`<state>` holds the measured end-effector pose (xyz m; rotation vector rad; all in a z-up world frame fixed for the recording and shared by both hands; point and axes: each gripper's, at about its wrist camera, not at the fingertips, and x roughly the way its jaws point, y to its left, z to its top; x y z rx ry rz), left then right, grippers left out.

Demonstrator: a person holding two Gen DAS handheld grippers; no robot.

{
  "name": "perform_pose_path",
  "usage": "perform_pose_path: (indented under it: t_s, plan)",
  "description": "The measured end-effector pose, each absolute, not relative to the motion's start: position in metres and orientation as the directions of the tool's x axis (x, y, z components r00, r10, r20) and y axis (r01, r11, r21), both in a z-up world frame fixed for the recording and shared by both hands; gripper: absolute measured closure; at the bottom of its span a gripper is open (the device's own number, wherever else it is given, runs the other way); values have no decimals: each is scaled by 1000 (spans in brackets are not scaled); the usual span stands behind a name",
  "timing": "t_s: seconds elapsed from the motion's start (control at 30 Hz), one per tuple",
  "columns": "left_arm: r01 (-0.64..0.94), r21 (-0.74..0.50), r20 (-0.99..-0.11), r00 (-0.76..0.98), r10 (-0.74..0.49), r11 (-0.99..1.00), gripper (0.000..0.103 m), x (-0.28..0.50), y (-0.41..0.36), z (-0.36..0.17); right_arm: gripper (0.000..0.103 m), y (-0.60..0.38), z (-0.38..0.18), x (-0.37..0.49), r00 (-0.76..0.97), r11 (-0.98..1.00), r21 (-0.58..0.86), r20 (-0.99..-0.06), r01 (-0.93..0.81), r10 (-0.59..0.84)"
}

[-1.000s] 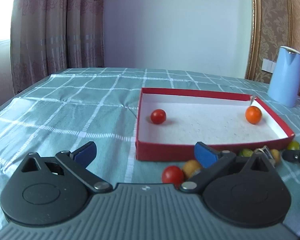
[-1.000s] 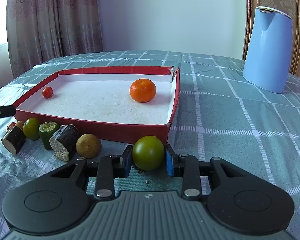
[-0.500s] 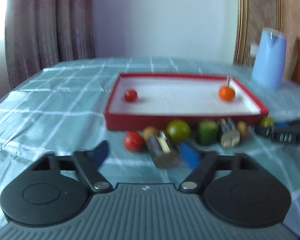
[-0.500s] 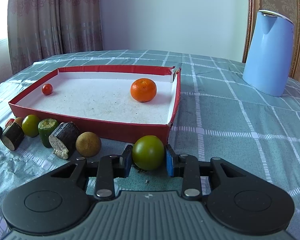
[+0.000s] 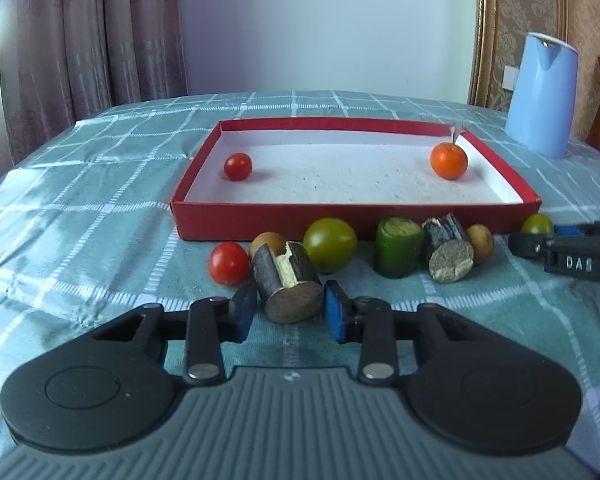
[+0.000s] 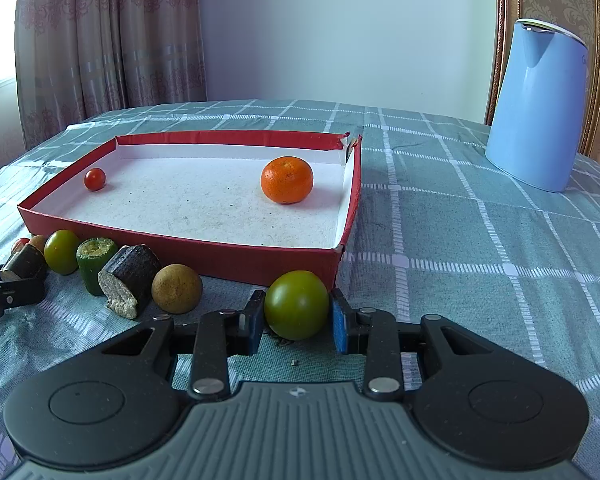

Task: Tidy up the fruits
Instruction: 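Grasp the eggplant slice with the left gripper while the right gripper grasps the green tomato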

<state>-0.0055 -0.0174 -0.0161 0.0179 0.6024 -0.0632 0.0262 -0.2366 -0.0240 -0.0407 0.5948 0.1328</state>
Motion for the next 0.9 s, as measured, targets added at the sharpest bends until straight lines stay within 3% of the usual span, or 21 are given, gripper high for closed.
perform_pose_path:
  t_s: [0.9]
  plan:
    - [106,-49,-472,874,-116,993,73,-22,-6,-2,72,-246,-19,16,855,994,42,-508,-102,109]
